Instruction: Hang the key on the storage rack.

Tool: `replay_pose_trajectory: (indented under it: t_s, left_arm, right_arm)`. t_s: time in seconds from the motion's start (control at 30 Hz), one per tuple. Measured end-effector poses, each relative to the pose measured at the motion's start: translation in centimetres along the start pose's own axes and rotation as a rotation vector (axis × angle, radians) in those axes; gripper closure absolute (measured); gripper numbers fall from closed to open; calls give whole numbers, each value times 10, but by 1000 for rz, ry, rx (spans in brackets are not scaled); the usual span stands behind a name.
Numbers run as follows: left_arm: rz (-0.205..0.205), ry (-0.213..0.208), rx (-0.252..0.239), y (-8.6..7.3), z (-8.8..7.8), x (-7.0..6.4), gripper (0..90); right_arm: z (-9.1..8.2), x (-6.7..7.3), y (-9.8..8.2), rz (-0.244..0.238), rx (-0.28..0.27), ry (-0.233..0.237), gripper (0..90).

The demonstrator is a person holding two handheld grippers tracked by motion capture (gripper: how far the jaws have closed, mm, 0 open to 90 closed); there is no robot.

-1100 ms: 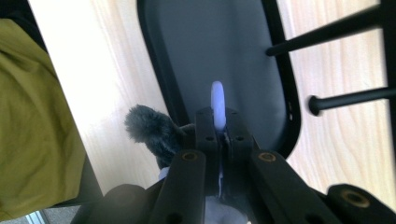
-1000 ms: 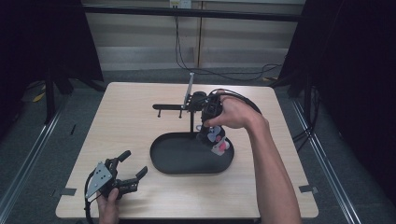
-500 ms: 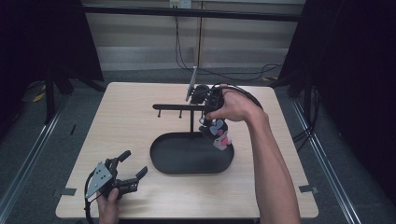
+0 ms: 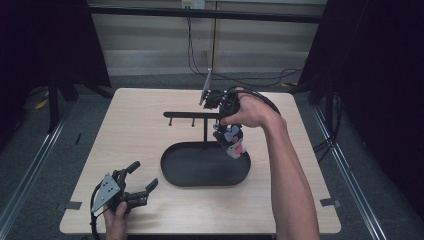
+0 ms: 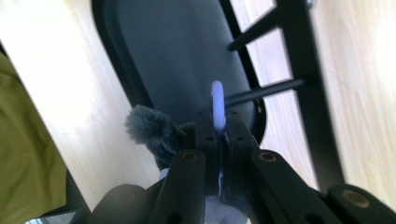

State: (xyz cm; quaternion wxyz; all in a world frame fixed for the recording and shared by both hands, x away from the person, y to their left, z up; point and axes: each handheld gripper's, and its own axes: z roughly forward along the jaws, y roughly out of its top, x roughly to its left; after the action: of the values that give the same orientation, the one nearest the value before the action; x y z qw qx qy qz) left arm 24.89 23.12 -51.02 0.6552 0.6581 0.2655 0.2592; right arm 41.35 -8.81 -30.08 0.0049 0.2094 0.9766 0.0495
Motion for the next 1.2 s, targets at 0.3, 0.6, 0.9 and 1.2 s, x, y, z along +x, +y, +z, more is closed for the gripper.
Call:
replay_pose_trajectory:
  t_s: [0.3, 0.6, 0.9, 1.2]
  left_arm:
    - [-13, 11, 0, 0, 0, -1, 152]
    - [-10, 11, 0, 0, 0, -1, 152]
    - [-10, 10, 2, 0, -1, -1, 152]
    - [-9, 5, 4, 0, -1, -1, 152]
  right_arm:
    - [5, -7, 6, 8, 36, 4, 867]
    - [8, -14, 3, 22, 22, -3, 864]
    - [11, -18, 3, 29, 3, 4, 852]
    - [10, -19, -4, 44, -21, 3, 856]
